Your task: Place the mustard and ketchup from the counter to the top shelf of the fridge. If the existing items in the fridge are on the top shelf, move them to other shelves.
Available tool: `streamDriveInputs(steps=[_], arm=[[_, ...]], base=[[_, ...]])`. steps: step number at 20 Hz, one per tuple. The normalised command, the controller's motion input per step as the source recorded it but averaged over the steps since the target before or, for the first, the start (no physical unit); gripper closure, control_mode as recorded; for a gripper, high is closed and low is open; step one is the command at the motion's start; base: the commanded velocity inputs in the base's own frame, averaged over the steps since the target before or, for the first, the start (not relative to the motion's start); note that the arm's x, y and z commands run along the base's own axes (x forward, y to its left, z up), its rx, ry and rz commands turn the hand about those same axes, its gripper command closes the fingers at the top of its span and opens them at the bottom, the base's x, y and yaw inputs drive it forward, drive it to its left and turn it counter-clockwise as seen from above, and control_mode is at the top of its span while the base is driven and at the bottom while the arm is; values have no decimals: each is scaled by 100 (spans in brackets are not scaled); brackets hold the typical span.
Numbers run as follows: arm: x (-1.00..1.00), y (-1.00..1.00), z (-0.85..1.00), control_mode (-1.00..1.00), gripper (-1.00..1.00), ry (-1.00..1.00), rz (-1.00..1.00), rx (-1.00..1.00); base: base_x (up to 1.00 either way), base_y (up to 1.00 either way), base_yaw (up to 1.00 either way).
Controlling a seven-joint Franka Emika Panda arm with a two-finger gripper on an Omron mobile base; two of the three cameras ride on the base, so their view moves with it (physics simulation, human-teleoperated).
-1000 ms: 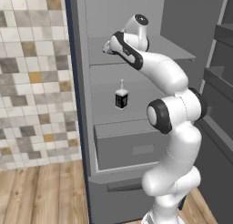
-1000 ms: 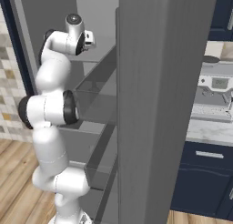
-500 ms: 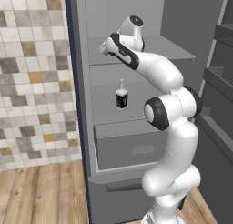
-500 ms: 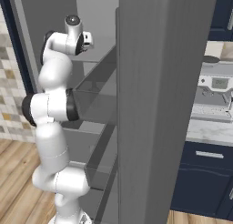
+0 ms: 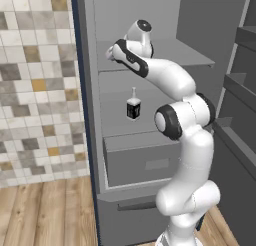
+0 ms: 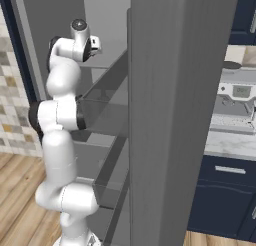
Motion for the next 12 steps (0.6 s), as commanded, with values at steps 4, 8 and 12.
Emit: streamDriveInputs(steps=[4,8,12], arm=[[47,0,0,-100,-100,0,0,0],[38,0,0,-100,-100,0,0,0],[7,0,0,-100,100,1,0,0]], base=[[0,0,0],[0,0,0],[0,0,0]])
